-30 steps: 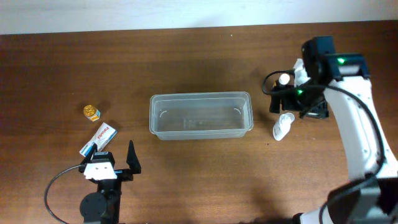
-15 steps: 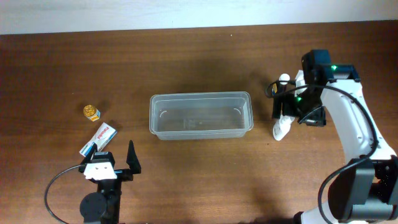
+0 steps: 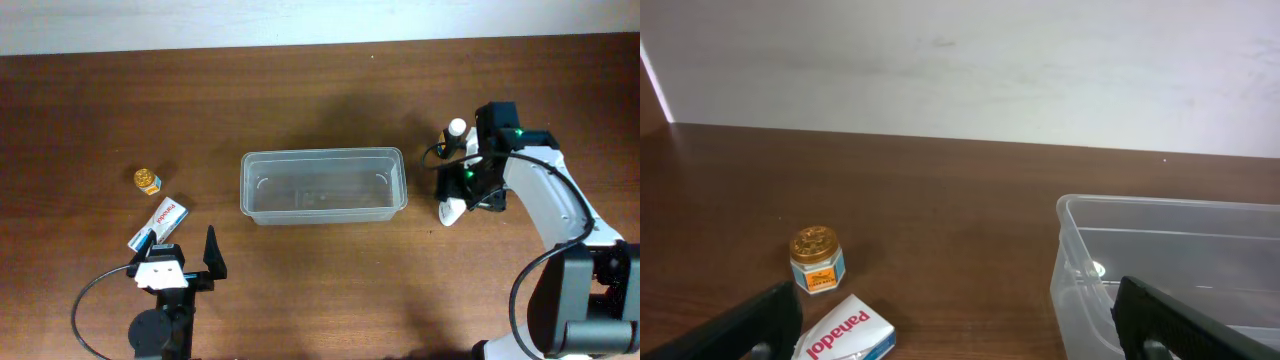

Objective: Pack container
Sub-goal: 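Move right gripper to the white dropper bottle and grasp it, then carry the dropper bottle into the container and release it upright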

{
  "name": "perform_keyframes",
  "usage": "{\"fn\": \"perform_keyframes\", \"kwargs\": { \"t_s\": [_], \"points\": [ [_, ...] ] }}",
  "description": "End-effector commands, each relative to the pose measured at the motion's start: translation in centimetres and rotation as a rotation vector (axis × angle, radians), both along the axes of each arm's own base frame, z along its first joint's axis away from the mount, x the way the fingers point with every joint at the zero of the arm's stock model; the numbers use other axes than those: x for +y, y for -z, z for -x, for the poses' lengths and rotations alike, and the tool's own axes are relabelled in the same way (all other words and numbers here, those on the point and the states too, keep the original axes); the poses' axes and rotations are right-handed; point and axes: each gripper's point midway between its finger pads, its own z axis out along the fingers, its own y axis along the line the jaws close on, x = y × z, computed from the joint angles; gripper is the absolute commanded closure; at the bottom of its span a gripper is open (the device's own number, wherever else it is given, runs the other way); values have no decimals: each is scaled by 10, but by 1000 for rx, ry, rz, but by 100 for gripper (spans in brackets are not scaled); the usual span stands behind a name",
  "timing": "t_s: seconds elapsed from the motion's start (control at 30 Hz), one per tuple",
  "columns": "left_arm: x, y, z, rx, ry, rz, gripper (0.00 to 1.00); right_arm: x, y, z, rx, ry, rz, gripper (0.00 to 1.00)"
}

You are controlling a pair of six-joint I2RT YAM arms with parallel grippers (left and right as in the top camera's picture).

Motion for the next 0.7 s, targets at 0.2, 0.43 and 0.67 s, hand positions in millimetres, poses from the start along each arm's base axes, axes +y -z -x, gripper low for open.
{"fn": "perform_keyframes", "kwargs": {
  "t_s": [0.2, 0.43, 0.67],
  "points": [
    [1, 1, 1, 1, -6, -20, 1, -3, 8, 2, 3, 13, 16, 62],
    [1, 1, 1, 1, -6, -20, 0, -3, 7, 1, -1, 13, 15, 81],
    [1, 1, 1, 1, -5, -20, 0, -2, -2, 4, 9, 12, 11, 82]
  ]
}}
